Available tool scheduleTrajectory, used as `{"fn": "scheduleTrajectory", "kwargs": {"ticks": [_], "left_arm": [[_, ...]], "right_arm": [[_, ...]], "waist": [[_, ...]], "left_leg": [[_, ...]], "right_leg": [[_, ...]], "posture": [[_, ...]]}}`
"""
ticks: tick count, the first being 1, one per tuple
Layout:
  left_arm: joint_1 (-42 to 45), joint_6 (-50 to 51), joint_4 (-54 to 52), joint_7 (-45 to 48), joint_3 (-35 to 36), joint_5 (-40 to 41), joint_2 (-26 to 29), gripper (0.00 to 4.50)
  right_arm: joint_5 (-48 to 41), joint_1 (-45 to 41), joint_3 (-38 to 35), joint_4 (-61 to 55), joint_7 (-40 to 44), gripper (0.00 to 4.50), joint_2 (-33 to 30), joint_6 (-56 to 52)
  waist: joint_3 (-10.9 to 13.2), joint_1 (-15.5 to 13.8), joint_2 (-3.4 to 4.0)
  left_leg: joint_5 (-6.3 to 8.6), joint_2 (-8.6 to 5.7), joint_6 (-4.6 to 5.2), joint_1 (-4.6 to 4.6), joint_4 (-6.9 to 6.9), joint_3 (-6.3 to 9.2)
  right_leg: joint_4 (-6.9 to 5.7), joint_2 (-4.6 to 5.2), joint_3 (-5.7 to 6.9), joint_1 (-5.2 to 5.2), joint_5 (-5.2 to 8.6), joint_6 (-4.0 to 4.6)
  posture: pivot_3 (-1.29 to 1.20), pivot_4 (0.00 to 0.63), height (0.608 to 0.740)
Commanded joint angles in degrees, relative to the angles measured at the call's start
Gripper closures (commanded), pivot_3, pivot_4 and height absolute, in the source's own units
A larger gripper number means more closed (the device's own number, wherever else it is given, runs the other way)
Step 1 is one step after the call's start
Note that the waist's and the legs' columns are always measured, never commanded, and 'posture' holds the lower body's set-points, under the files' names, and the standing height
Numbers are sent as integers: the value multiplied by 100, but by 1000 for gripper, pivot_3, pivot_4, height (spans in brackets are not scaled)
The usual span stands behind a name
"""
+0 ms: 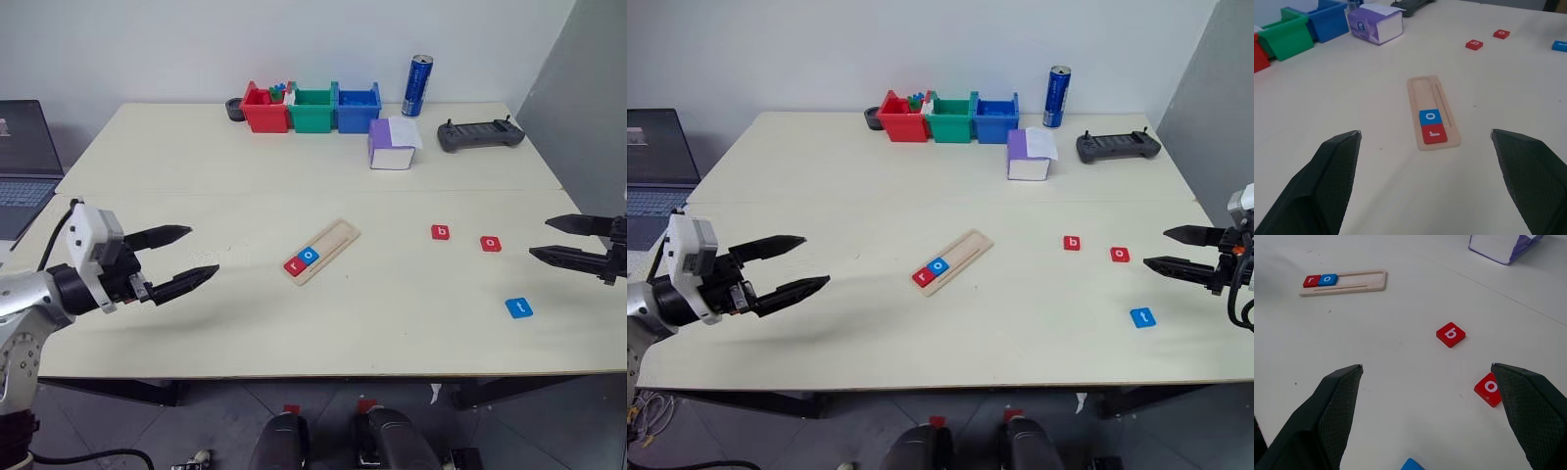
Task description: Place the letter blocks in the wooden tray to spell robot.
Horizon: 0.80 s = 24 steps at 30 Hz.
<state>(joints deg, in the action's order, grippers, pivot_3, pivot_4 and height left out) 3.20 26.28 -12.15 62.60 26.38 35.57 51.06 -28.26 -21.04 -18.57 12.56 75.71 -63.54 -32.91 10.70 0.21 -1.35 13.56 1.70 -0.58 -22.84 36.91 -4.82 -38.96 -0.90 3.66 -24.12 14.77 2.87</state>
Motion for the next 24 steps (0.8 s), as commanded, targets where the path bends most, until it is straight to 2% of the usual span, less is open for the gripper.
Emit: {"fn": "scheduleTrajectory", "kwargs": {"ticks": [1, 6, 10, 12, 15, 20, 24], "left_arm": [[70, 8, -123, 57, -3, 51, 150, 0], [397, -27, -110, -36, -795, -303, 79, 0], [888, -321, 199, -705, -1604, -937, -564, 0], [991, -405, 358, -929, -1768, -1159, -787, 0], [981, -565, 442, -1163, -2173, -1439, -1189, 0], [1221, -965, 1031, -1406, -2749, -2007, -1657, 0], [1472, -1228, 1524, -1557, -2850, -2216, -1933, 0]], "right_arm": [[-29, -132, -39, -104, -12, 34, -87, 77], [-128, -213, 136, -442, -47, 34, 58, -17], [-427, -160, 393, -1395, -336, 34, 464, -424], [-551, -106, 473, -1768, -482, 34, 654, -617], [-749, -63, 820, -2409, -892, 34, 1237, -840], [-704, -335, 1296, -2729, -1409, 34, 1875, -958], [-712, -391, 1423, -2708, -1499, 34, 1995, -944]], "waist": [[0, -9, 0], [0, -17, 0], [-2, -14, -1], [0, -5, -4], [-1, -6, -5], [-1, -21, -6], [-4, -28, -12]], "left_leg": [[0, 0, 0, 0, 1, 0], [0, -2, 0, 0, 2, 0], [0, -2, 0, -1, 2, 0], [0, 0, 0, -2, 3, 0], [0, 1, 0, -6, 2, 1], [0, -2, 0, -7, 7, 2], [0, -3, 1, -10, 9, 3]], "right_leg": [[0, 0, -1, 1, 0, 0], [0, 1, -1, 2, -1, -2], [-1, 0, -2, 3, -2, -3], [-2, -1, -3, 3, -3, -5], [0, -2, -2, 1, -3, -5], [0, 0, -3, 2, -8, -13], [1, 0, -1, 2, -12, -20]], "posture": [[0, 150, 740], [0, 150, 740], [0, 150, 740], [0, 150, 740], [0, 150, 740], [0, 150, 740], [0, 150, 740]]}}
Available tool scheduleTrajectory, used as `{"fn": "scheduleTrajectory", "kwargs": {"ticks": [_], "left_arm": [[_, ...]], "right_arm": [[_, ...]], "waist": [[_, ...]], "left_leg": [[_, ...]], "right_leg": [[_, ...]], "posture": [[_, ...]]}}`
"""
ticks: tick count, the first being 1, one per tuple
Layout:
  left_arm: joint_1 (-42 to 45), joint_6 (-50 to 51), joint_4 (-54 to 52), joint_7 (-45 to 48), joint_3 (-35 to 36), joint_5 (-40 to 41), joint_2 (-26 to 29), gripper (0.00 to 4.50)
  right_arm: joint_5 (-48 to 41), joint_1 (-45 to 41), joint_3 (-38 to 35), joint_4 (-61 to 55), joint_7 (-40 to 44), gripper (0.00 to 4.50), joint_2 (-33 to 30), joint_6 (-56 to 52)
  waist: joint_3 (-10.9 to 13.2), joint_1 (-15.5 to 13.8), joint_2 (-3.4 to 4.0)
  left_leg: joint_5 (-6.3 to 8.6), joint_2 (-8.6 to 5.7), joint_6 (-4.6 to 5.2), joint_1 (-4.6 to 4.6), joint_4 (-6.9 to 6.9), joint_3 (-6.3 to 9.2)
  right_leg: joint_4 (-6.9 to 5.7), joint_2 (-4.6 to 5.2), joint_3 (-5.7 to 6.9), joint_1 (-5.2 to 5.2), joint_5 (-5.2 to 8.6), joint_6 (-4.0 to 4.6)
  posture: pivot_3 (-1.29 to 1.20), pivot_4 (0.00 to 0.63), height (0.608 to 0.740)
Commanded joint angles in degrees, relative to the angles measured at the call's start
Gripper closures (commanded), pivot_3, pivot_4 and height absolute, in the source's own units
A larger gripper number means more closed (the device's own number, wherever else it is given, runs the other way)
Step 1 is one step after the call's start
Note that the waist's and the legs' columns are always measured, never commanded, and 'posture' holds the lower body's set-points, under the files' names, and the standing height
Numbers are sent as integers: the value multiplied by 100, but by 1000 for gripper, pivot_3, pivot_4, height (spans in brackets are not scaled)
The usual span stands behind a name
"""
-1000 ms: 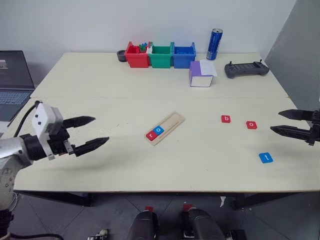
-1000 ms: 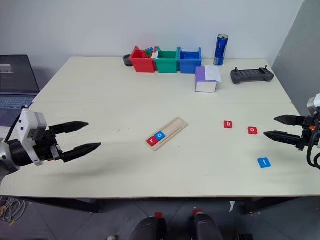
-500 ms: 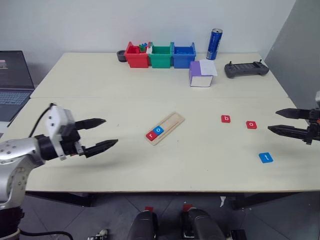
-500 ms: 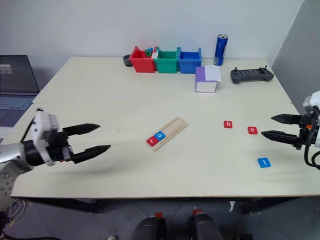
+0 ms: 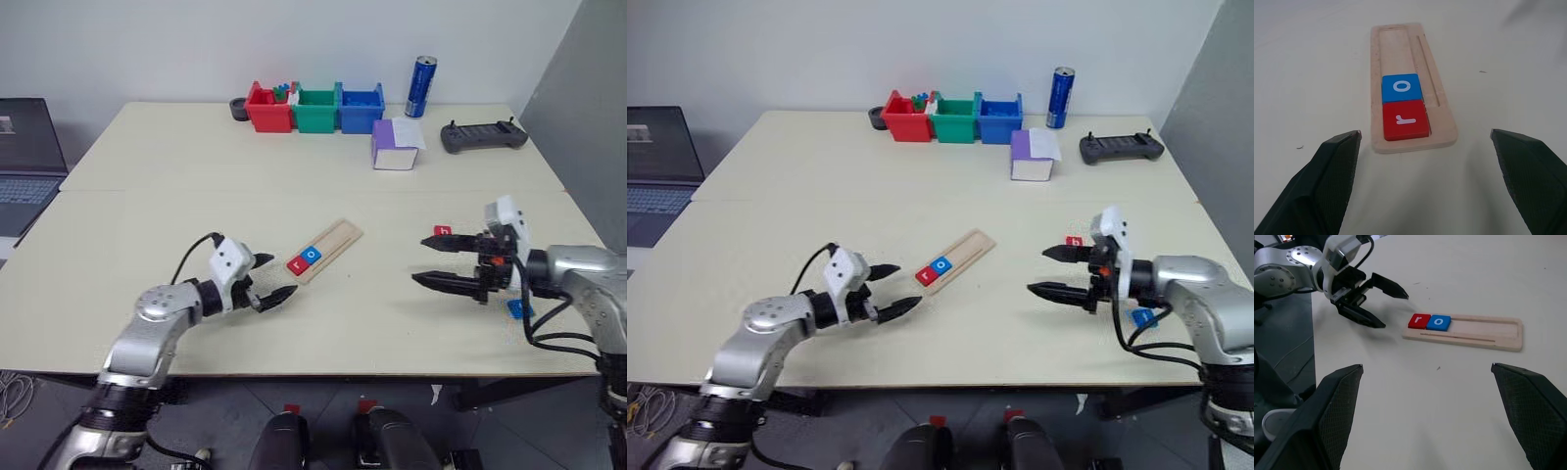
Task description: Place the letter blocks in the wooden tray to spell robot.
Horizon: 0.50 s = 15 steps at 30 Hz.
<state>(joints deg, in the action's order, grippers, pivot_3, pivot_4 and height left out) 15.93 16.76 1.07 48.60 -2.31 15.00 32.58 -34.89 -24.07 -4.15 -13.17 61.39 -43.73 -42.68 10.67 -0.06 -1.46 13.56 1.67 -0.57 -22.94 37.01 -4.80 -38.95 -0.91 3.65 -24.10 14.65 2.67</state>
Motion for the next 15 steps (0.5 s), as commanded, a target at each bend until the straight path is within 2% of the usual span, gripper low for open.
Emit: {"fn": "scheduleTrajectory", "kwargs": {"ticks": [1, 15], "left_arm": [[242, -326, 295, -202, 10, -209, -130, 0], [613, -824, 1189, -224, -221, -598, -490, 0]], "right_arm": [[-51, -76, 9, -150, -70, 34, 14, 37], [-119, 24, 27, -267, -172, 34, -33, -30]], "waist": [[-1, -1, -2], [-2, 6, -3]], "left_leg": [[0, 0, 0, 0, -1, 0], [0, 0, 1, 1, -1, 1]], "right_leg": [[1, 0, 0, 0, 0, 0], [0, 0, 1, 1, 0, 0]], "posture": [[0, 150, 740], [0, 150, 740]]}}
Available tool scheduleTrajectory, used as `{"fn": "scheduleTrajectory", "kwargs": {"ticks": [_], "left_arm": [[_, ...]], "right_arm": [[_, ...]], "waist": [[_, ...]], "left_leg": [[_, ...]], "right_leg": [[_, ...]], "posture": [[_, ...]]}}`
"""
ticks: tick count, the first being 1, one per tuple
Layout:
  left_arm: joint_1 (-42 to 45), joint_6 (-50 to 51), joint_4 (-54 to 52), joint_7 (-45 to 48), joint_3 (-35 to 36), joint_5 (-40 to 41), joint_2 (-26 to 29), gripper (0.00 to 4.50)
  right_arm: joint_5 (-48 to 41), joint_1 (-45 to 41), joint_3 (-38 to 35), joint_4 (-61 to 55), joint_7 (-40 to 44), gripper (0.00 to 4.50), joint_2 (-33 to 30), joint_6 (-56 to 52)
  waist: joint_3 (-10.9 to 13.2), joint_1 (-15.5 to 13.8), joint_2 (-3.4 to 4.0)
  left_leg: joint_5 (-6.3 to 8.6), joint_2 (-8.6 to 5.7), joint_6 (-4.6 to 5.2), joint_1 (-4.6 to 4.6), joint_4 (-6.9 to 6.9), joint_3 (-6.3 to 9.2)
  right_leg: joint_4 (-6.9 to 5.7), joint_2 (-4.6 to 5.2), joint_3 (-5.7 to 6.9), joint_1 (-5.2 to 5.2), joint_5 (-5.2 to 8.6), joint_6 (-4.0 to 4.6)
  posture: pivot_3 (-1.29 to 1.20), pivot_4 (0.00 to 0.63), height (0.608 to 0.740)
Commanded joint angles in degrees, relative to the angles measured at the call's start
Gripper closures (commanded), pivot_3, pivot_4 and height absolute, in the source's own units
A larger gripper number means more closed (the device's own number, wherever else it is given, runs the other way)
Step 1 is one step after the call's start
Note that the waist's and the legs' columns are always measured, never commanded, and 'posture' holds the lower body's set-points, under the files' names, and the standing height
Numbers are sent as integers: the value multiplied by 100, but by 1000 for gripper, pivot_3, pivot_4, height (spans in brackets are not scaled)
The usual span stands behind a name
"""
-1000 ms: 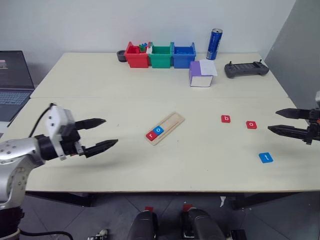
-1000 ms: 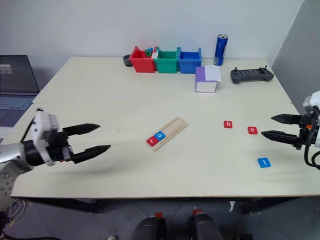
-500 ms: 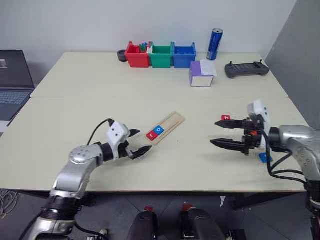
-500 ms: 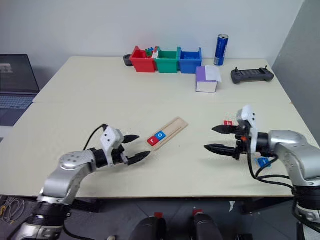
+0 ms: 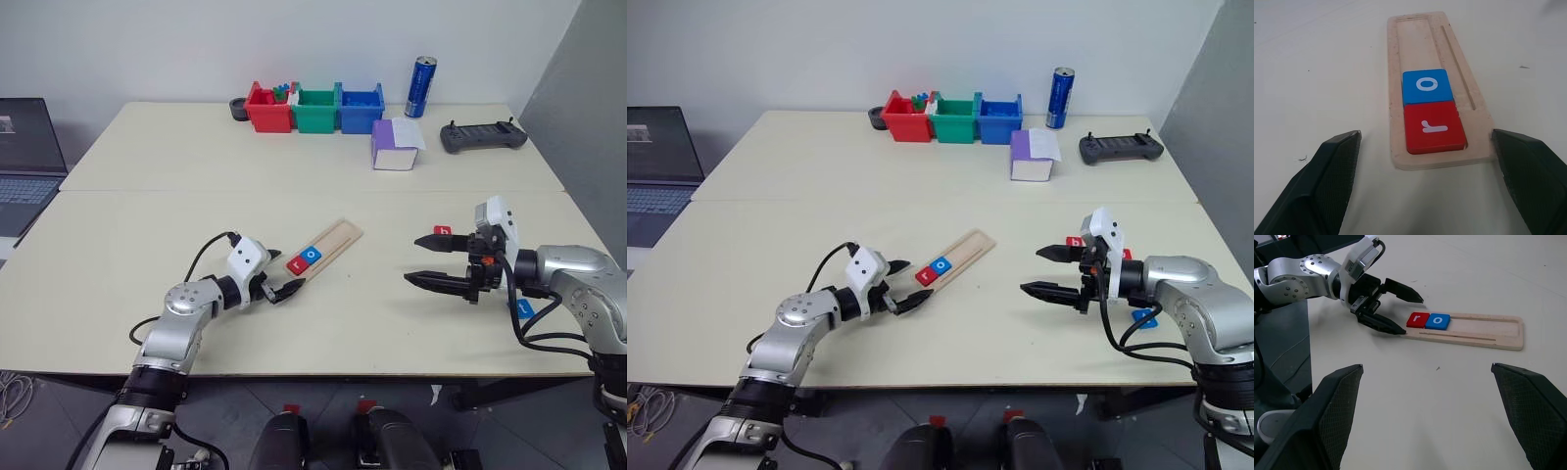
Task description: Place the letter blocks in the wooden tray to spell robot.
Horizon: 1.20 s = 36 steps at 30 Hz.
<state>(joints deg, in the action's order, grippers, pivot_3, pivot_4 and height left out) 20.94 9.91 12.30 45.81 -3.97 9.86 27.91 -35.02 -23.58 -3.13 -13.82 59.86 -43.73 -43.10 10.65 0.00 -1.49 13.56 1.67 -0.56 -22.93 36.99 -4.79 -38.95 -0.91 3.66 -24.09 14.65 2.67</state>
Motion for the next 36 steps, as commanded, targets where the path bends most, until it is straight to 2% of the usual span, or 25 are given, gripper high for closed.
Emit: {"fn": "scheduleTrajectory", "kwargs": {"ticks": [1, 12, 36], "left_arm": [[158, -158, 120, 72, -84, -90, -55, 0], [340, -280, 356, 270, -238, -211, -161, 0], [366, 21, 416, -240, -60, -247, -355, 0]], "right_arm": [[-103, -33, -72, -200, -21, 34, -32, 12], [-82, -50, -42, -209, -71, 34, -5, 16], [-42, -50, 59, -138, -80, 34, -17, 106]], "waist": [[0, 0, 0], [0, 8, -1], [-1, 5, -2]], "left_leg": [[0, 0, 0, 0, -1, 0], [0, 0, 0, 0, 0, 0], [0, -1, 0, 1, 0, 1]], "right_leg": [[0, 0, 0, 0, 0, 0], [0, -1, 2, 0, 0, -1], [1, 0, 2, 0, -1, -1]], "posture": [[0, 150, 740], [0, 150, 740], [0, 150, 740]]}}
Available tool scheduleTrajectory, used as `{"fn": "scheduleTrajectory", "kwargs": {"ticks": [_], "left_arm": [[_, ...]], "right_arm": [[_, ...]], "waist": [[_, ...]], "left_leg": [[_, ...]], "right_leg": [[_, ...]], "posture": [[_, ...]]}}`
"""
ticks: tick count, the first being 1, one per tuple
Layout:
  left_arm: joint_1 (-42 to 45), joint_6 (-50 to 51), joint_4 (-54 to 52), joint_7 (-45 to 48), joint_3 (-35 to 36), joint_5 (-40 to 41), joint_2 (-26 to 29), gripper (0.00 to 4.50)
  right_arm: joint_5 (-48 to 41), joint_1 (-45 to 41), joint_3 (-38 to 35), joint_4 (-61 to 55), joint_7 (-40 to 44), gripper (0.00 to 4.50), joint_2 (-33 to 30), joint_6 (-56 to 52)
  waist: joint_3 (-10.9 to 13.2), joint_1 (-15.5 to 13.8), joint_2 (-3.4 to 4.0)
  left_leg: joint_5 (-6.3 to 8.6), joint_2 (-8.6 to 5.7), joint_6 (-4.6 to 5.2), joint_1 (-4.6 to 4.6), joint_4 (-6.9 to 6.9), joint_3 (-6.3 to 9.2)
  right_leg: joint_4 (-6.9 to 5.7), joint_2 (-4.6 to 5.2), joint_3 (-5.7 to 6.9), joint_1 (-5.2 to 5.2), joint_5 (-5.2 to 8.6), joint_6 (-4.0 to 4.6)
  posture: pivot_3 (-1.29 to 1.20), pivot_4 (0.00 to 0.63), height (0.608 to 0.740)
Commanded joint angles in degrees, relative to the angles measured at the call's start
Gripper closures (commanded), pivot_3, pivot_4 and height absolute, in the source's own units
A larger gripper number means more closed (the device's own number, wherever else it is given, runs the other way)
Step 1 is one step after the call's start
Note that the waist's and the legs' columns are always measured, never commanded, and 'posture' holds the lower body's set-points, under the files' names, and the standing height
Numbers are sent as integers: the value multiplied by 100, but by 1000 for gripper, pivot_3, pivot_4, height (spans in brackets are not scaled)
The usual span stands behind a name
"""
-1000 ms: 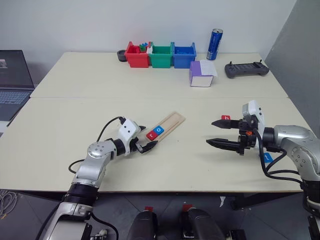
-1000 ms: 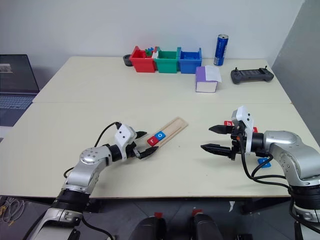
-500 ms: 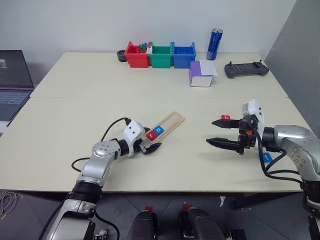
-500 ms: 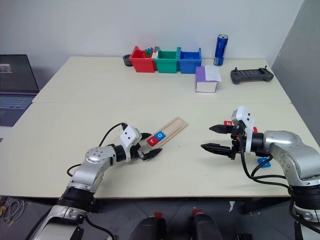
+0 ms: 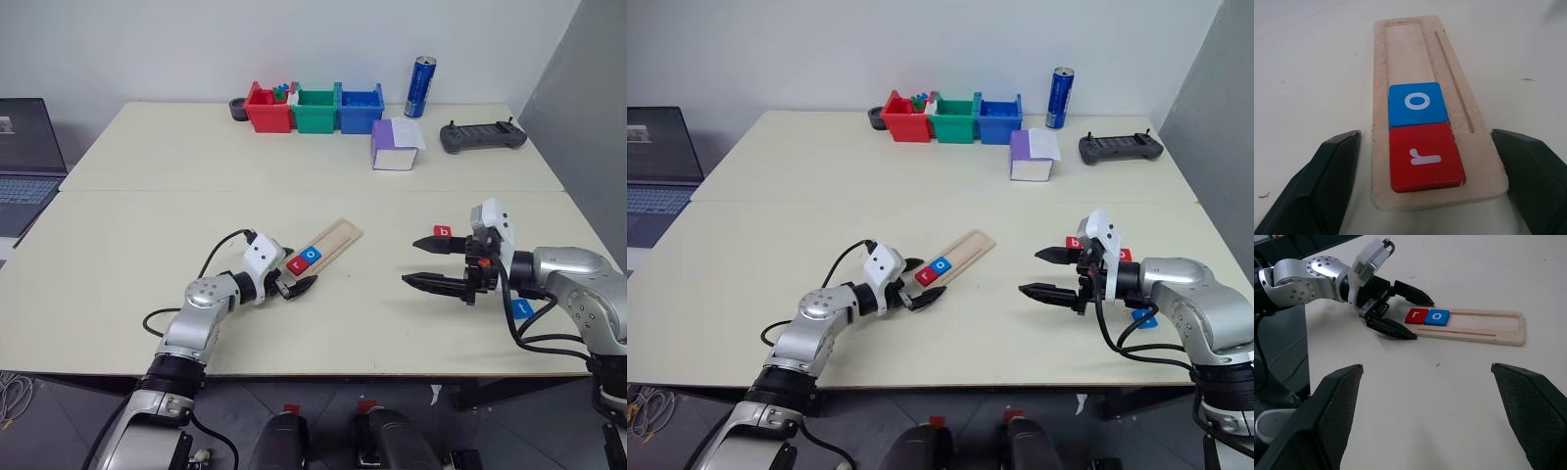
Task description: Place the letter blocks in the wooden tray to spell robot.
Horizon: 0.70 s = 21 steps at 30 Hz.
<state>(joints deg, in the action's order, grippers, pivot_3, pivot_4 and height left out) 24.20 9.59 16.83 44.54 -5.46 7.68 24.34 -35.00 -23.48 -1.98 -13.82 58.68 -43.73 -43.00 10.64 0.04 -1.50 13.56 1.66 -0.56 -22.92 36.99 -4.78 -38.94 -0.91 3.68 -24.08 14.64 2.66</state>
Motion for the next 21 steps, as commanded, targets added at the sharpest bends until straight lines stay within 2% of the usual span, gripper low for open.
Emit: {"fn": "scheduleTrajectory", "kwargs": {"ticks": [1, 9, 14, 21], "left_arm": [[38, 87, -43, -140, 99, -17, -6, 0], [44, 359, -84, 12, -18, -2, 24, 0], [175, 952, -124, 0, -169, -110, 65, 0], [278, 1053, -85, 35, -312, -238, 139, 0]], "right_arm": [[-46, -58, -59, -135, 43, 34, -24, 99], [-29, -74, -55, -86, 105, 34, -83, 96], [7, -143, -40, -30, 124, 34, -78, 123], [38, -42, -61, -80, 106, 34, -69, 140]], "waist": [[0, 1, 0], [-1, 1, -2], [-4, -2, -4], [-6, -5, -6]], "left_leg": [[0, 0, 0, 0, 0, 0], [0, 0, 0, 1, 0, 0], [0, -1, 0, 2, 0, 1], [0, -1, 0, 4, 0, 2]], "right_leg": [[0, 0, 0, 0, 0, 0], [0, 0, 0, 1, 0, 0], [0, 0, 0, 2, 0, 0], [0, 0, 0, 4, 0, -1]], "posture": [[0, 150, 740], [0, 150, 740], [0, 150, 740], [0, 150, 740]]}}
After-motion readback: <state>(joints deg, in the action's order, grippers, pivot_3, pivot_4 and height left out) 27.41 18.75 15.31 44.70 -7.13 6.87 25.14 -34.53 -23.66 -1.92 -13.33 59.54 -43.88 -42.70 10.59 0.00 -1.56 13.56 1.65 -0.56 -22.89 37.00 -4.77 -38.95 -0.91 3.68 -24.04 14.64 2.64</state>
